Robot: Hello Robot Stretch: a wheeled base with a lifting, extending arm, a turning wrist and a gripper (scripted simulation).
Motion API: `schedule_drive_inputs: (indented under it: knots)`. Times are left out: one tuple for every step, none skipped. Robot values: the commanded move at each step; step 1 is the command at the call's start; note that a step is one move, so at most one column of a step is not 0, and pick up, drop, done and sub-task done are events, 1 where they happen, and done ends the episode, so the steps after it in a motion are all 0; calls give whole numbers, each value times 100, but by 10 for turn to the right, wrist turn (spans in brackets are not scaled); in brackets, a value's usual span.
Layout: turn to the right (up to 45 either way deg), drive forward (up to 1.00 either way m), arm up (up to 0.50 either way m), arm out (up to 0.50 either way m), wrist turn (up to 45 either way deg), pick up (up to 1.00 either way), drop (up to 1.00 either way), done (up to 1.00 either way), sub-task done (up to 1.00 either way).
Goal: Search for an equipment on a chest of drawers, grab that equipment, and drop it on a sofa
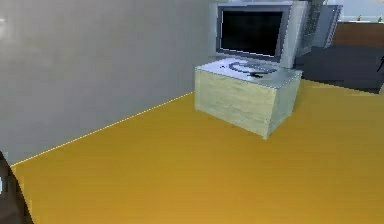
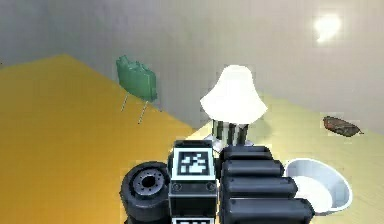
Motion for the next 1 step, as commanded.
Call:
schedule_drive_inputs:
  knots:
    - [0, 45, 0, 0, 0, 0, 0, 0, 0]
